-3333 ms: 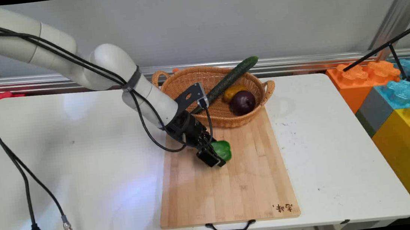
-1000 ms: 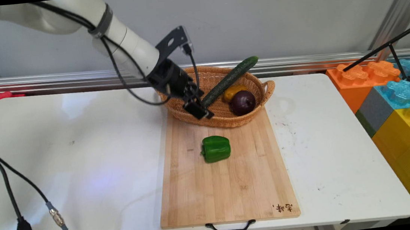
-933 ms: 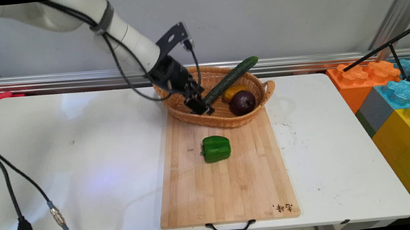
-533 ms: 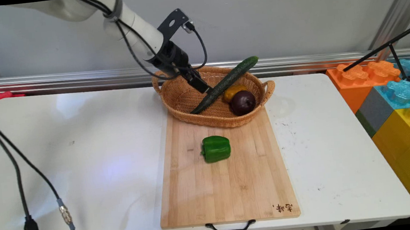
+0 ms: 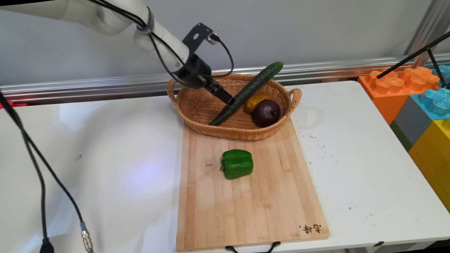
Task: Pick up the cucumber from the vegetable basket, then place the picked object on the cutting board
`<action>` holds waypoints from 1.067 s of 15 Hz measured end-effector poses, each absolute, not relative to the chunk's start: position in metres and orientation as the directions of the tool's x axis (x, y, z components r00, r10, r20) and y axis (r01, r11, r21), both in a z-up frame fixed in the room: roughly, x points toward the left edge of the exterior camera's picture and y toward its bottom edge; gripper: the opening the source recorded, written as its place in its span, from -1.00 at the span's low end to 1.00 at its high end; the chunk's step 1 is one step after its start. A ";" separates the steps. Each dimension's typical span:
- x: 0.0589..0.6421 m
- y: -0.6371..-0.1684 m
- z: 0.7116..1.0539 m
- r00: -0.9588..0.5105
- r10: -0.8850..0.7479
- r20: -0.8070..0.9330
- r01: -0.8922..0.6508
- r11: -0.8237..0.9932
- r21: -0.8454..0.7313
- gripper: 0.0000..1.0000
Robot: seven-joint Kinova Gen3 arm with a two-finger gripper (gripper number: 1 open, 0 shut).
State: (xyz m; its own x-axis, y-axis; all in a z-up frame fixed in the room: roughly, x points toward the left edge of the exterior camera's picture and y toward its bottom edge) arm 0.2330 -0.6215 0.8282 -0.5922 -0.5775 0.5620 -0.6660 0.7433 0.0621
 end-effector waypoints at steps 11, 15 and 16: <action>0.221 -0.650 0.774 -0.579 -0.596 0.556 -0.654 0.747 0.120 -1.00; 0.227 -0.649 0.778 -0.582 -0.591 0.559 -0.654 0.748 0.110 -1.00; 0.229 -0.648 0.782 -0.581 -0.588 0.563 -0.654 0.749 0.106 -1.00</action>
State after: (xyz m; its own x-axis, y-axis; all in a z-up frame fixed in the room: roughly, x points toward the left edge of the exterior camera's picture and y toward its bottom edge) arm 0.2289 -0.6484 0.7818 -0.5812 -0.5878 0.5627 -0.6543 0.7487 0.1063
